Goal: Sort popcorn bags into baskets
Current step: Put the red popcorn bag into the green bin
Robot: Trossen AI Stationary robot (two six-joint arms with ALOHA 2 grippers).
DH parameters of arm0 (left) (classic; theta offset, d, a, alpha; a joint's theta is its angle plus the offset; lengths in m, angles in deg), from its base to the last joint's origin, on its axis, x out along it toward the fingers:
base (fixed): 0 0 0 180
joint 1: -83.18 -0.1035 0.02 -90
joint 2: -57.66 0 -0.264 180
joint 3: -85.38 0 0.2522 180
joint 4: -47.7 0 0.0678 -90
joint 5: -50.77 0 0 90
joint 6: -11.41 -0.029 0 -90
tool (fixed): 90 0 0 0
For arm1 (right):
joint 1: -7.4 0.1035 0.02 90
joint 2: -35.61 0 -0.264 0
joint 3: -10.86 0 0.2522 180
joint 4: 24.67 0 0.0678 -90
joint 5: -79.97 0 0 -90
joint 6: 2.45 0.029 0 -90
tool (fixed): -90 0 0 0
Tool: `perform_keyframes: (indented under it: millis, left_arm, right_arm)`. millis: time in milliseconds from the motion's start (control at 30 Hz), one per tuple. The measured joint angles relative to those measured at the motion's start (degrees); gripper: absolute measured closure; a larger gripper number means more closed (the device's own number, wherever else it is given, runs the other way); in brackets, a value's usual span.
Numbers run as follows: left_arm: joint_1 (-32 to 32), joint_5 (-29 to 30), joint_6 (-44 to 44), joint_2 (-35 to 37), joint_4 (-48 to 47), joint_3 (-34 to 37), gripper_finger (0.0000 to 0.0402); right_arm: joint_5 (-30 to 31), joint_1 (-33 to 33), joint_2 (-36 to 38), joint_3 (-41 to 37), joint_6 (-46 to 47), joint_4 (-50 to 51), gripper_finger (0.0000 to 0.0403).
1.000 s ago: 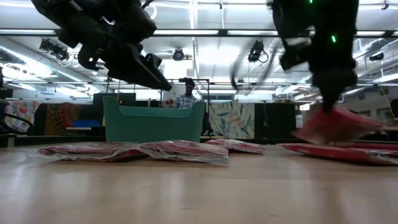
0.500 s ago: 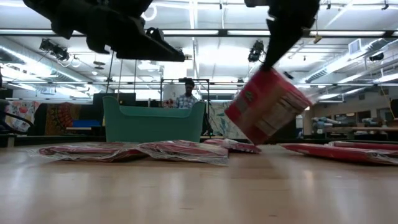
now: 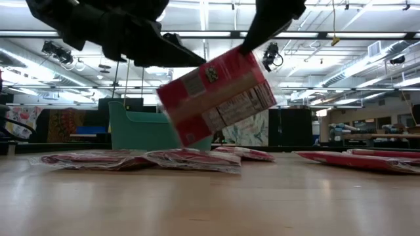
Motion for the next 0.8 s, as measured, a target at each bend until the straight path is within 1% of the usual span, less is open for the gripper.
perform_keyframes:
  millis: [200, 300, 433, 600, 700, 767, 800]
  left_arm:
    - [-0.03, 1.12, 0.20, -1.88, 0.41, 0.02, 0.0132]
    - [-0.09, 1.23, 0.21, -1.88, 0.15, 0.02, 0.0149]
    - [-0.08, 1.38, 0.57, -1.88, -0.26, 0.02, 0.0204]
    - [-0.09, 3.92, 0.57, -1.62, -1.32, 0.02, 0.0292]
    - [-0.04, 5.40, 0.56, -1.60, -1.46, 0.02, 0.0344]
    - [-0.04, 6.67, 0.53, -1.07, -2.20, 0.02, 0.0373]
    - [-0.08, 7.26, 0.51, -0.90, -2.30, 0.02, 0.0379]
  right_arm:
    - [-0.68, 0.13, 0.00, 0.00, -2.61, -3.92, 0.0397]
    - [-0.75, 0.13, 0.00, 0.00, -2.65, -5.28, 0.0395]
    - [-0.75, 0.13, 0.00, 0.00, -3.08, -6.21, 0.0394]
    - [-0.71, 0.13, 0.00, 0.00, -3.06, -6.03, 0.0393]
    - [0.57, 0.13, 0.00, 0.00, -2.98, -5.95, 0.0387]
    - [1.02, 0.13, 0.03, 0.00, -2.93, -5.94, 0.0379]
    - [1.09, 0.13, 0.15, 0.02, -2.89, -5.70, 0.0373]
